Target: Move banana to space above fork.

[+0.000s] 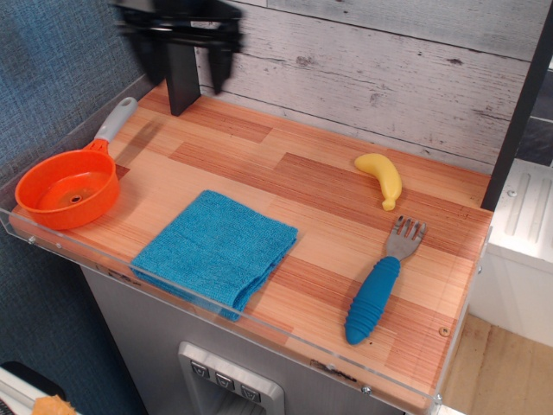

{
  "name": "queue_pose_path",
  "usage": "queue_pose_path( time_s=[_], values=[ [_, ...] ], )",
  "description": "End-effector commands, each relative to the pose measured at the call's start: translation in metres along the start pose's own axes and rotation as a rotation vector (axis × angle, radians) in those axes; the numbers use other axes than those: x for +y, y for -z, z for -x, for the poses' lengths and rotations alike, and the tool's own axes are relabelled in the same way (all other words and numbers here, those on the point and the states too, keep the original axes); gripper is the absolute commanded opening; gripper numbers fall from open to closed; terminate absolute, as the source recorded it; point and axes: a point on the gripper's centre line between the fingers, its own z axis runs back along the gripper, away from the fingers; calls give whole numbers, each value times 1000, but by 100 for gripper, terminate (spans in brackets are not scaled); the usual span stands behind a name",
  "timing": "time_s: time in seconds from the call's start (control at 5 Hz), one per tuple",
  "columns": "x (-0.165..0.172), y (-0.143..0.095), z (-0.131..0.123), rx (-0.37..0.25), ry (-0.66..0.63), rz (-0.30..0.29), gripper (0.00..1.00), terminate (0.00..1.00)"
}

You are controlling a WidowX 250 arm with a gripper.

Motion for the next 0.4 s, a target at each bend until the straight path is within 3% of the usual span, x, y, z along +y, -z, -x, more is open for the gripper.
queue_pose_path(
  time_s=[0.0,0.2],
  values=[
    [28,-38,-16,-101,-39,-1,100,0],
    [28,-38,-16,-101,-39,-1,100,100]
  ],
)
